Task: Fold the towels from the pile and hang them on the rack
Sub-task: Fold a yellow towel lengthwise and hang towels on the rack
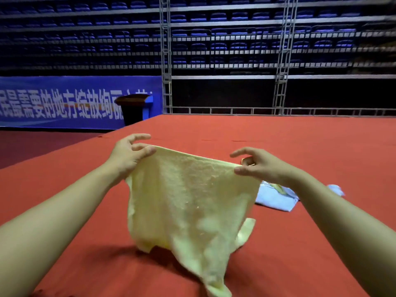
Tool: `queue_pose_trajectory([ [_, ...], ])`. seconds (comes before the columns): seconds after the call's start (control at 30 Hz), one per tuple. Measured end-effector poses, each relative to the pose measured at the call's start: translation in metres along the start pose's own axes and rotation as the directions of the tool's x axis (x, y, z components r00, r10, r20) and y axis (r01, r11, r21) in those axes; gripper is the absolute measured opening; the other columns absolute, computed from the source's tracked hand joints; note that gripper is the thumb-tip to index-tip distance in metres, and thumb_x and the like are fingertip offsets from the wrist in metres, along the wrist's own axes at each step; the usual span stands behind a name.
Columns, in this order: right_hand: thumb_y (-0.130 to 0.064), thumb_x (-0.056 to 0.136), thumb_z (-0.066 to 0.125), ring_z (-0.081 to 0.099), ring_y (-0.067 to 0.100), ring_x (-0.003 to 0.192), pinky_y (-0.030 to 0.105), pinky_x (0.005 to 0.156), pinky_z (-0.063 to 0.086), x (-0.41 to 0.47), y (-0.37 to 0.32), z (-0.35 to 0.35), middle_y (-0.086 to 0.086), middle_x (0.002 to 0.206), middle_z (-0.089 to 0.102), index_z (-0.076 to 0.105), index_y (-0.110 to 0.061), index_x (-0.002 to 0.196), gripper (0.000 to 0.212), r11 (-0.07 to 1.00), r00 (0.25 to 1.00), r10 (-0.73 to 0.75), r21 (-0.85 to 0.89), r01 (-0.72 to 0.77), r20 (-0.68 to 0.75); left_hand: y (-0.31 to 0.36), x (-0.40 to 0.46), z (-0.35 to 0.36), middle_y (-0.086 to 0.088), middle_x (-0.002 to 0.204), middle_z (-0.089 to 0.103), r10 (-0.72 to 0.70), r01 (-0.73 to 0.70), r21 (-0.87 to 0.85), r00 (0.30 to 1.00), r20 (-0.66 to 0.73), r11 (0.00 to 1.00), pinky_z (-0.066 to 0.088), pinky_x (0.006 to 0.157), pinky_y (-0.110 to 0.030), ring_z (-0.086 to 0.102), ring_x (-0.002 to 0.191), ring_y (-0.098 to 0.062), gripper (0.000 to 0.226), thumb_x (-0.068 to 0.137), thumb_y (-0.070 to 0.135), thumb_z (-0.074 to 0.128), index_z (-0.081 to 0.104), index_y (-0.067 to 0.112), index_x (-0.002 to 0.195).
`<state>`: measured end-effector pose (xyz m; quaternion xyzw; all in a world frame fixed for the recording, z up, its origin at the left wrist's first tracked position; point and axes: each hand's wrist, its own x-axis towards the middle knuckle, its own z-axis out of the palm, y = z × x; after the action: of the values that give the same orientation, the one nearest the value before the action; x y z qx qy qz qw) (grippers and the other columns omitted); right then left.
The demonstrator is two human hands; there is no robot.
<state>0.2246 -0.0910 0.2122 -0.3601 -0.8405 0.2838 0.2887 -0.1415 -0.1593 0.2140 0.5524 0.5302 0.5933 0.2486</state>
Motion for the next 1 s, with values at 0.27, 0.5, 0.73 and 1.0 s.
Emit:
queue_pose_trajectory([
  [0.27,-0.008,0.087,0.070,0.051,0.010,0.065,0.024,0.054,0.039,-0.064,0.008,0.019,-0.006,0.069,0.054,0.061,-0.024,0.120,0.037,0.963,0.974,-0.037,0.253,0.094,-0.224,-0.019,-0.054,0.001,-0.007,0.089,0.075,-0.098,0.104,-0.015,0.968,0.232,0.994,0.056,0.065,-0.026,0.067,0.073,-0.013,0.070,0.048,0.049,0.089,0.067,0.027,0.111],
  [0.5,-0.020,0.086,0.074,0.054,0.005,0.066,0.023,0.063,0.047,-0.036,0.047,0.023,-0.004,0.075,0.058,0.061,-0.026,0.121,0.037,1.000,0.995,-0.009,0.000,0.009,-0.103,-0.061,-0.032,0.012,-0.004,0.081,0.072,-0.203,0.203,0.030,0.936,0.287,0.979,0.053,0.059,-0.022,0.062,0.064,-0.009,0.051,0.070,0.024,0.087,0.065,0.018,0.116],
  [0.73,-0.023,0.084,0.076,0.051,0.000,0.066,0.017,0.065,0.039,0.041,0.140,0.095,-0.008,0.080,0.056,0.058,-0.029,0.114,0.036,0.966,0.996,0.092,-0.241,-0.089,-0.001,-0.182,0.022,0.028,0.005,0.065,0.071,-0.327,0.277,0.255,0.927,0.181,0.926,0.045,0.050,-0.016,0.058,0.055,-0.001,0.039,0.081,0.007,0.077,0.063,0.009,0.117],
  [1.0,-0.039,0.084,0.069,0.057,0.016,0.089,0.032,0.076,0.045,0.117,0.214,0.164,-0.009,0.098,0.060,0.053,-0.031,0.129,0.048,0.878,0.967,0.237,-0.448,-0.170,0.098,-0.284,0.074,0.031,0.012,0.062,0.070,-0.358,0.254,0.451,0.920,0.159,0.855,0.039,0.047,-0.012,0.050,0.049,0.005,0.037,0.080,0.019,0.080,0.063,0.019,0.112],
])
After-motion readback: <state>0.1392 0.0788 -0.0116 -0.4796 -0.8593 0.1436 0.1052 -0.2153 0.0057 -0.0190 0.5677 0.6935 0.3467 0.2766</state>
